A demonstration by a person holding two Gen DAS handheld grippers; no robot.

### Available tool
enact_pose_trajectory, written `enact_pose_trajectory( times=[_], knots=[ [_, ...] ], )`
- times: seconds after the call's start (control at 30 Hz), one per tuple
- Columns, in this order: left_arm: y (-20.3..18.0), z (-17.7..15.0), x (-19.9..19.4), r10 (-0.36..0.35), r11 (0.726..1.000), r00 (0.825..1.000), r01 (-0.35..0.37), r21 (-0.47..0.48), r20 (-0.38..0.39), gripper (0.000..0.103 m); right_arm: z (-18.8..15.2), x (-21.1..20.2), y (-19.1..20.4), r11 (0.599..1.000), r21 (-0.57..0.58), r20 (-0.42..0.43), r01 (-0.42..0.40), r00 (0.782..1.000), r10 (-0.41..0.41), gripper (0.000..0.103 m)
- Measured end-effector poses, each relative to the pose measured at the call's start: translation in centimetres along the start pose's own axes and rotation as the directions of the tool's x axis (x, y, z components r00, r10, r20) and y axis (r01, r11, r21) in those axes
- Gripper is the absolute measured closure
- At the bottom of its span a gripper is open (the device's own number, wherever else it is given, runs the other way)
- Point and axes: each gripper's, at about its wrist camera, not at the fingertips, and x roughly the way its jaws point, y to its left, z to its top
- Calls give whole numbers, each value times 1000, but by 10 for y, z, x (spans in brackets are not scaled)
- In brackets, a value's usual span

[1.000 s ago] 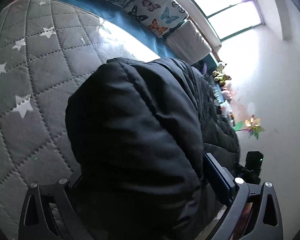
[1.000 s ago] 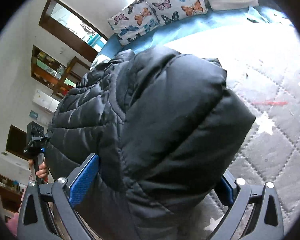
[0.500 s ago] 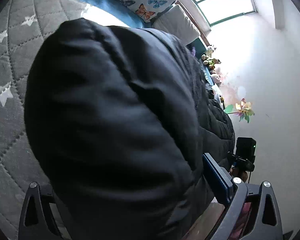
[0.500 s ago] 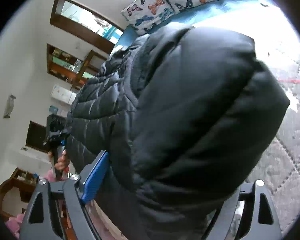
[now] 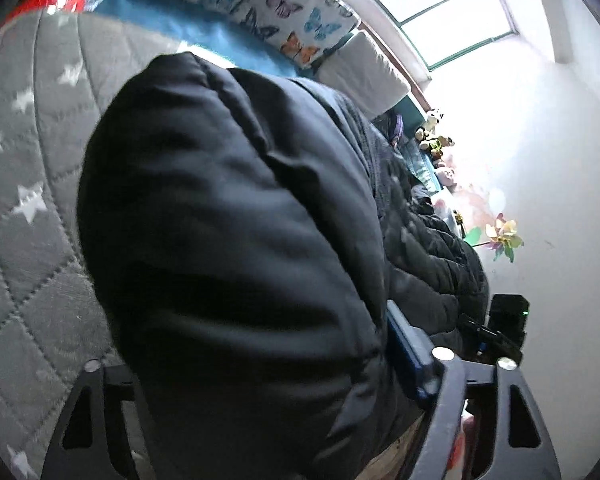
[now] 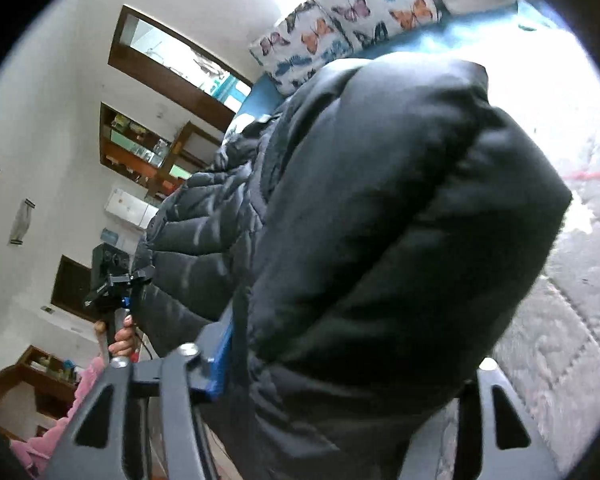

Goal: Fold large clothes

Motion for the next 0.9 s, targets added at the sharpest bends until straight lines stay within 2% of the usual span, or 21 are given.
enact_pose_trajectory(
  times=[0.07, 0.17, 0.33, 0.53, 0.63, 0.7, 0.77, 0.8, 0.87, 0.9],
  knots=[
    [-24, -2, -3, 4, 999, 1000, -4, 41, 7, 33, -3, -16, 11, 999, -30, 34, 33, 999, -32, 51],
    [-58, -6, 3, -8, 996, 1000, 8, 88, 8, 35, -6, -48, 21, 996, -58, 86, 75, 994, -69, 53],
    [-123, -8, 32, -78, 986, 997, 80, 150, -15, 36, -15, -110, 25, 985, -78, 145, 153, 979, -140, 54],
    [-204, -16, 113, -161, 965, 982, 177, 195, -95, 36, -34, -190, 9, 963, -37, 207, 265, 945, -252, 54],
    [-230, -26, 160, -153, 961, 976, 183, 207, -152, 36, -47, -208, -7, 950, 3, 205, 313, 929, -307, 53],
    [-237, -37, 190, -122, 968, 973, 160, 194, -194, 36, -60, -209, -29, 939, 50, 174, 339, 923, -343, 51],
    [-236, -45, 211, -65, 974, 981, 102, 200, -183, 29, -73, -197, -48, 922, 97, 136, 374, 913, -385, 43],
    [-234, -46, 215, -67, 976, 982, 102, 194, -178, 27, -78, -191, -60, 919, 130, 117, 373, 914, -388, 40],
    [-229, -43, 223, -100, 979, 976, 131, 155, -193, 19, -87, -186, -83, 914, 187, 107, 361, 917, -384, 24],
    [-229, -41, 227, -115, 980, 973, 144, 136, -200, 18, -91, -183, -92, 914, 229, 114, 335, 923, -367, 21]
  ],
)
